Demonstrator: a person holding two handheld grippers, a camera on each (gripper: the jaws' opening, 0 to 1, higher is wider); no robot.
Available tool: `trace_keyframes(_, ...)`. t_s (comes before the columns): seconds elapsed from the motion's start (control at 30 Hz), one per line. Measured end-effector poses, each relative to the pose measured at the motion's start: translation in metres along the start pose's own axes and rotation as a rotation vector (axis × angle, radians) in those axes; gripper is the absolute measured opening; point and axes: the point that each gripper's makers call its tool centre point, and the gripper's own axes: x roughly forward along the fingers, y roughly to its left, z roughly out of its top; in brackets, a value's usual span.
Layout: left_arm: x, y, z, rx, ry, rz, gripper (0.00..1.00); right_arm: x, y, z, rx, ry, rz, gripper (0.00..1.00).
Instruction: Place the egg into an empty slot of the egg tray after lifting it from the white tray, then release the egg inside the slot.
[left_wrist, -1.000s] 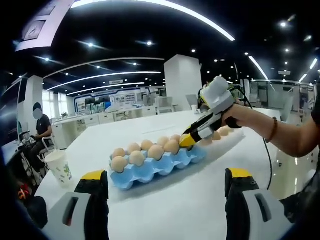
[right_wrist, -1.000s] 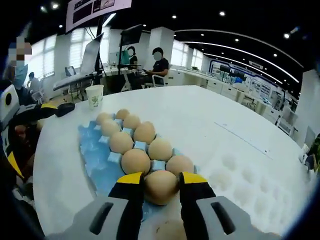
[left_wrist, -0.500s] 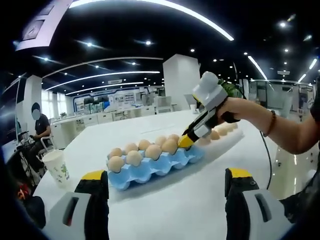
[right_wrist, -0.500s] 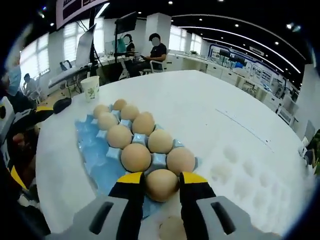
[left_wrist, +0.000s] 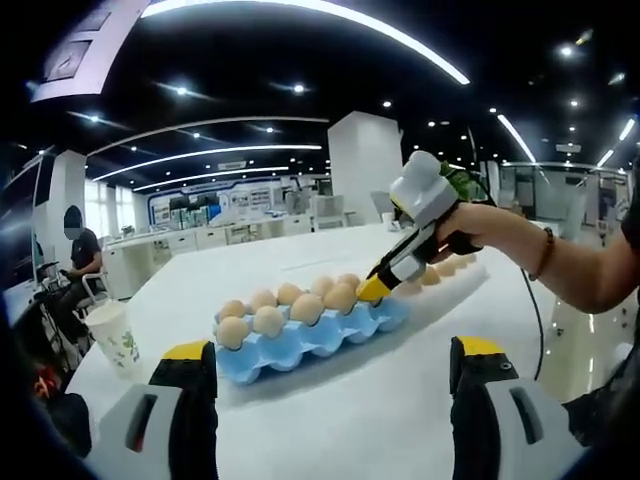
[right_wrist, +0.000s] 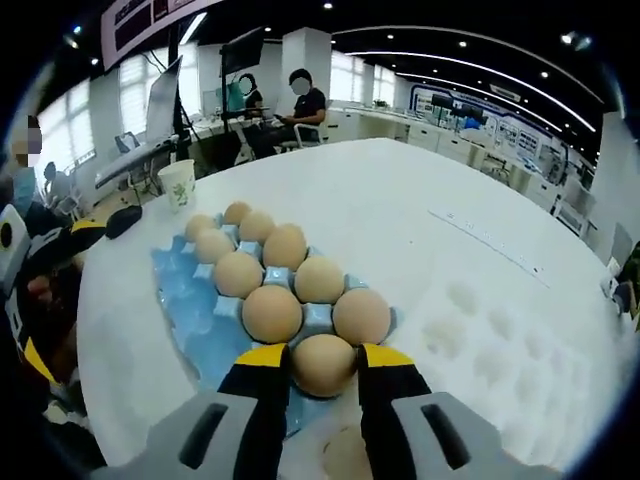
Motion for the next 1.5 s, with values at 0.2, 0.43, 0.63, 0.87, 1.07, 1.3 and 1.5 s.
trace_keyframes(0.2,0.004,-0.003,0.002,0.004,-0.001,-0.011,0.99,-0.009,-0.005,0.002,0.026,-0.051,-0.014,0.29)
trace_keyframes(0.43,0.007,-0.005,0.003,0.004,0.002,-0.019,0.99,-0.014,-0.006,0.004,0.059,-0.099,-0.025,0.39)
trace_keyframes(0.63,0.008,-0.002,0.004,0.010,0.001,-0.012,1.00,-0.019,-0.006,0.005,0.095,-0.138,-0.042,0.43)
trace_keyframes(0.87,0.009,0.000,0.005,0.001,-0.004,-0.017,1.00,-0.031,-0.007,0.009,0.144,-0.203,-0.073,0.49)
trace_keyframes(1.07,0.011,0.001,0.005,0.003,-0.002,-0.019,1.00,-0.040,-0.007,0.007,0.148,-0.244,-0.123,0.50)
trace_keyframes(1.3,0.011,0.003,0.006,0.006,-0.004,-0.020,1.00,-0.049,-0.011,0.006,0.171,-0.297,-0.192,0.50)
trace_keyframes(1.5,0.010,0.006,0.008,0.004,-0.013,-0.016,1.00,-0.053,-0.010,0.002,0.190,-0.349,-0.253,0.48)
